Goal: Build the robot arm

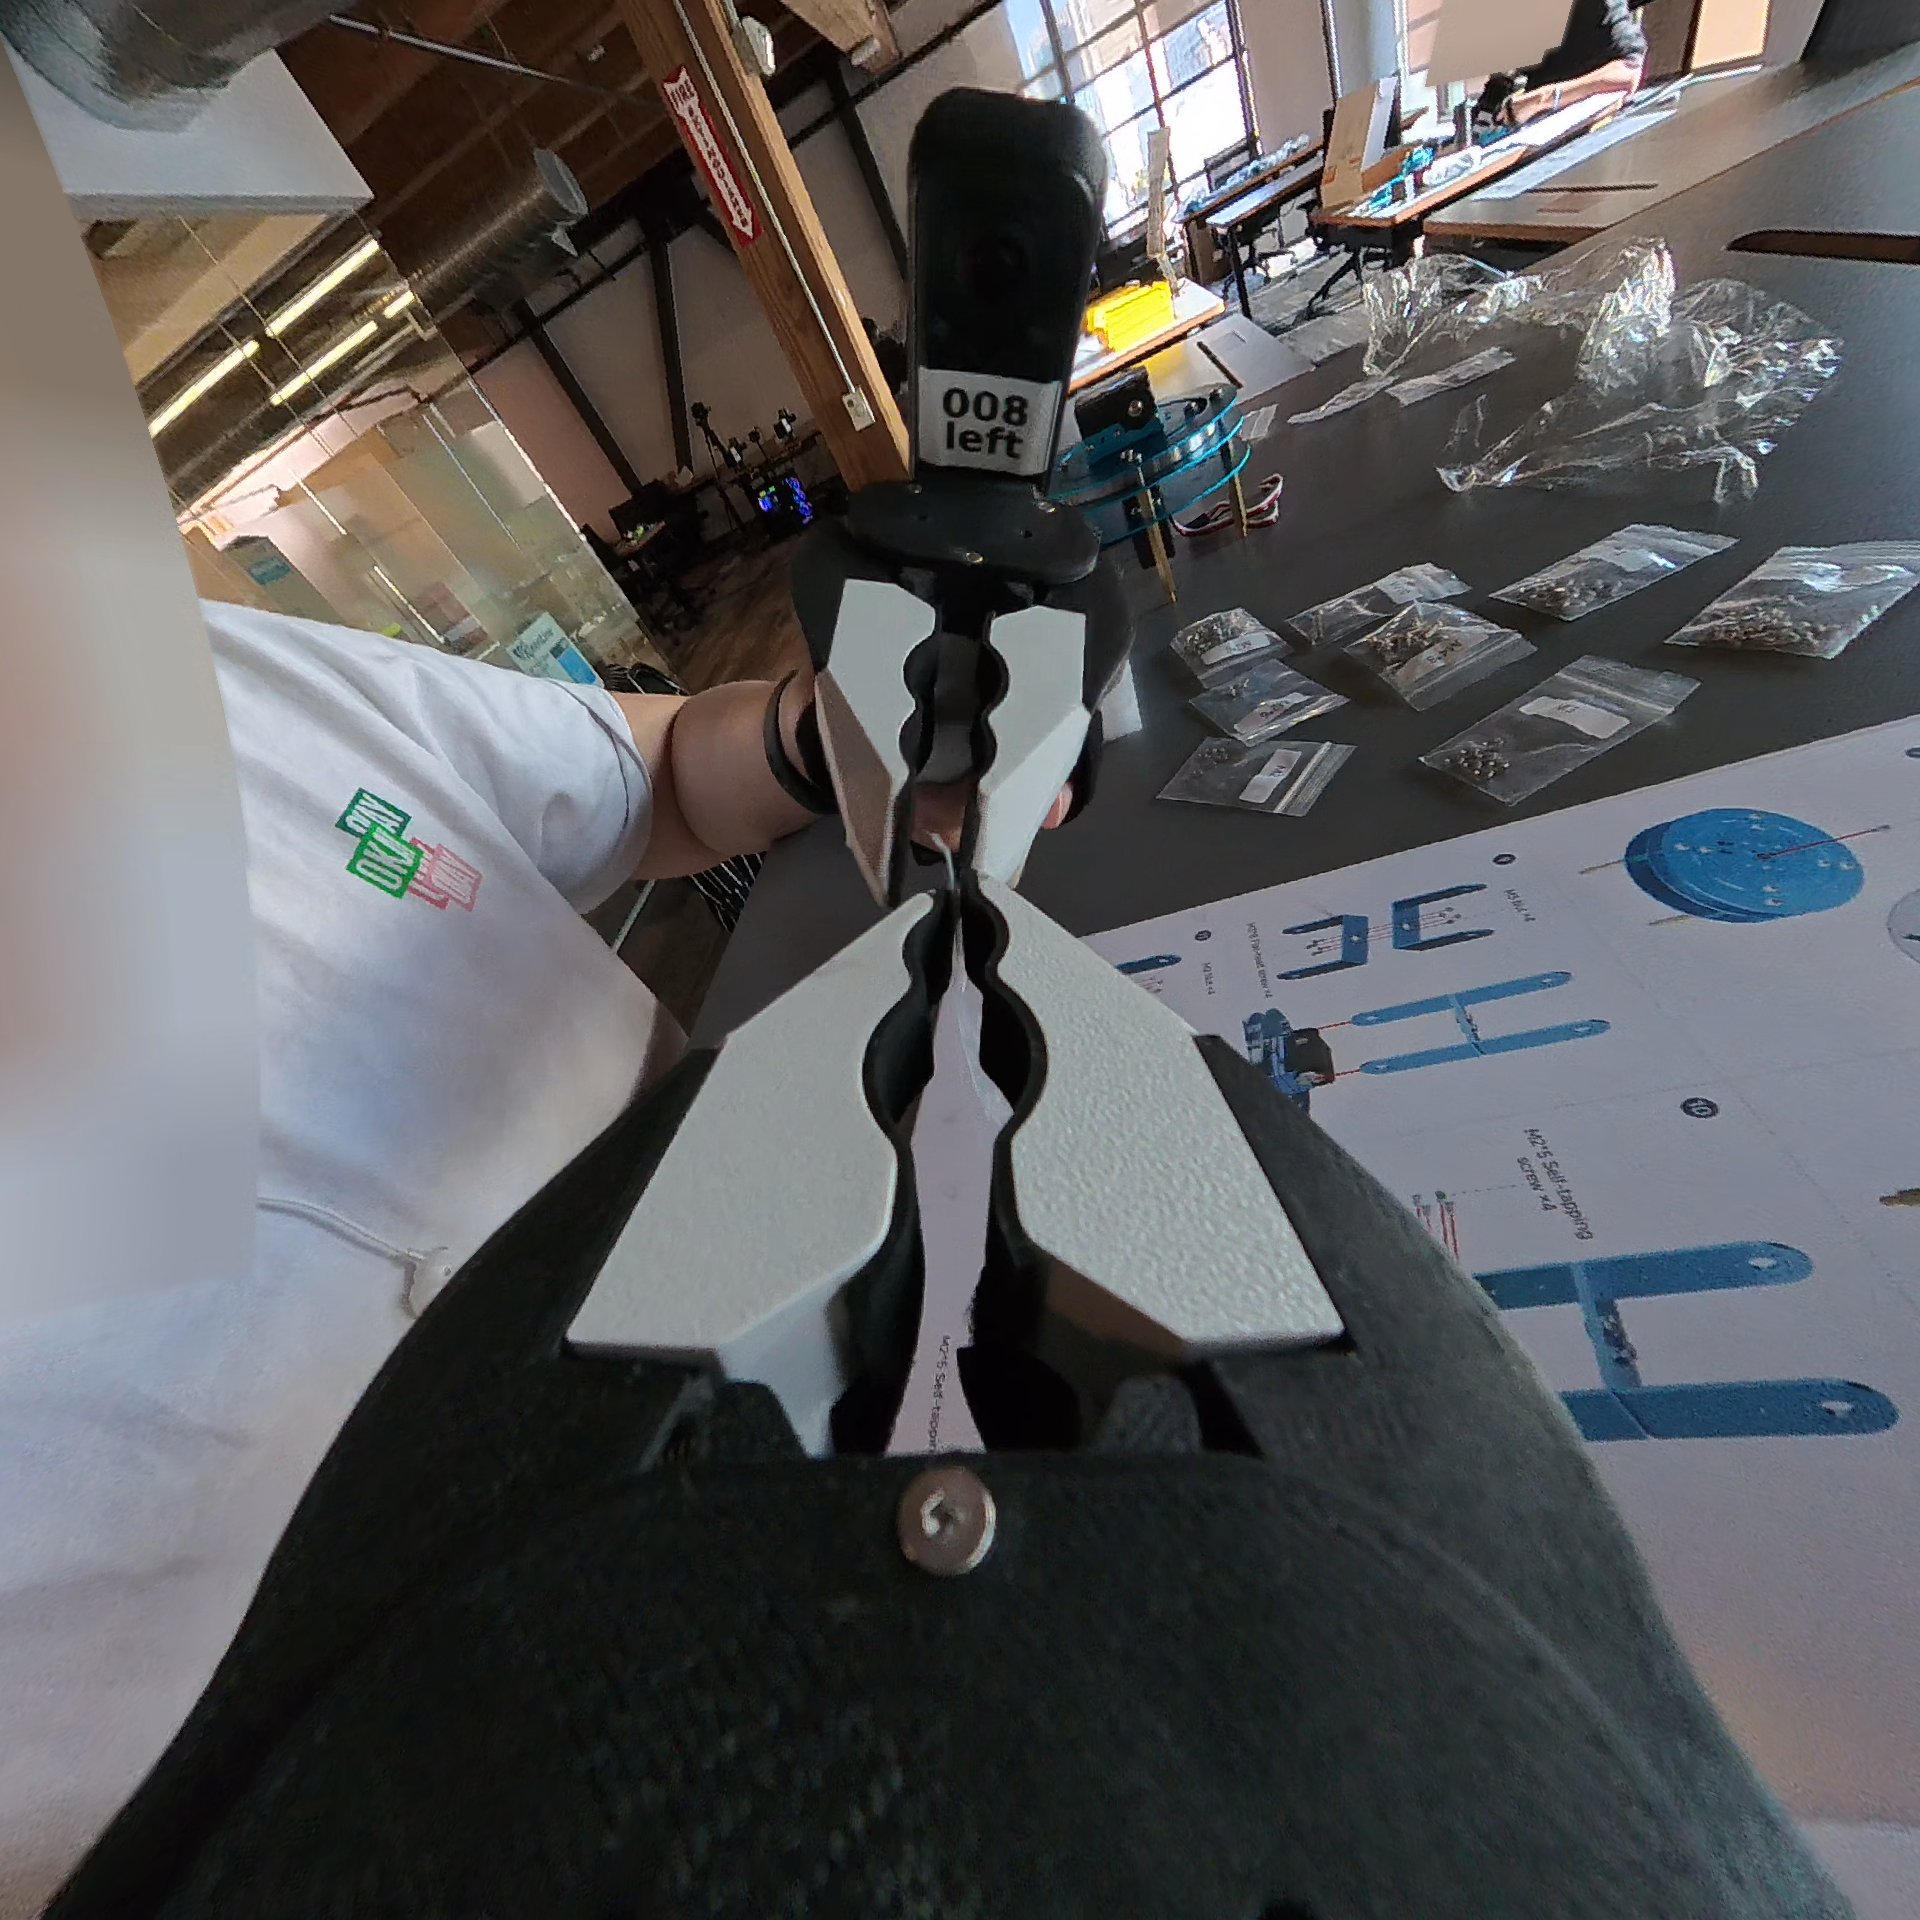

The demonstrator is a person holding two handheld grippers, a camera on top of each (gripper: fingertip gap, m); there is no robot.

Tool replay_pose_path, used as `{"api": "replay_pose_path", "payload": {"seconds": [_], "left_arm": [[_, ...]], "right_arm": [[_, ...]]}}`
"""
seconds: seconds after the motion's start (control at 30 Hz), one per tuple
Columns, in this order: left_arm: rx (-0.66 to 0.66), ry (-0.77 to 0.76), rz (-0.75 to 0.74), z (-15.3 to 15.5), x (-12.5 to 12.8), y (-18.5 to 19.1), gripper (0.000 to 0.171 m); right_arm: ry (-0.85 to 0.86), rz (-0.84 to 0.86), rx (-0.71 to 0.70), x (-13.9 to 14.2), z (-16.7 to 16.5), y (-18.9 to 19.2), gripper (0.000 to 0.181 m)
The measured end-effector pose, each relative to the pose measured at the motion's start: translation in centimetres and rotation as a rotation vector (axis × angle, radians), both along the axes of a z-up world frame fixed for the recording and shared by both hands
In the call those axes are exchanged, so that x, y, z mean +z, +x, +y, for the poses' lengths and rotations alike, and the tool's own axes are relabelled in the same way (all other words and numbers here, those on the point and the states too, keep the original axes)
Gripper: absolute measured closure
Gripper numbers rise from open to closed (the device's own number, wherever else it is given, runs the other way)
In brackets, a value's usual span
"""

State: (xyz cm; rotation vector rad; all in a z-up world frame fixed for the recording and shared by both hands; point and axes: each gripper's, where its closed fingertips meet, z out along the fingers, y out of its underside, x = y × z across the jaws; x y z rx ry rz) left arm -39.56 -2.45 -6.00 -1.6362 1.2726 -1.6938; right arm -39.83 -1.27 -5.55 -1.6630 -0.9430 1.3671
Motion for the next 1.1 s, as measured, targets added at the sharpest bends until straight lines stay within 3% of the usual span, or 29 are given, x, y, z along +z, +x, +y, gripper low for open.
{"api": "replay_pose_path", "payload": {"seconds": [0.07,0.43,0.67,0.93,1.1], "left_arm": [[0.016,0.012,0.001,0.1,-0.2,0.1,0.171],[0.035,0.098,-0.026,-0.5,0.8,-0.1,0.171],[0.028,0.088,-0.031,-0.7,0.8,0.0,0.171],[0.034,0.083,-0.022,-0.4,0.8,-0.2,0.171],[0.035,0.084,-0.006,-0.1,0.8,-0.4,0.171]], "right_arm": [[0.002,-0.002,0.019,0.0,-0.3,-0.1,0.181],[0.067,-0.013,0.013,0.9,-0.9,-0.2,0.181],[-0.004,0.037,0.035,0.7,-1.1,-0.7,0.181],[0.090,-0.051,0.049,-0.2,-0.9,0.1,0.172],[0.080,0.014,0.047,0.8,-0.8,0.4,0.172]]}}
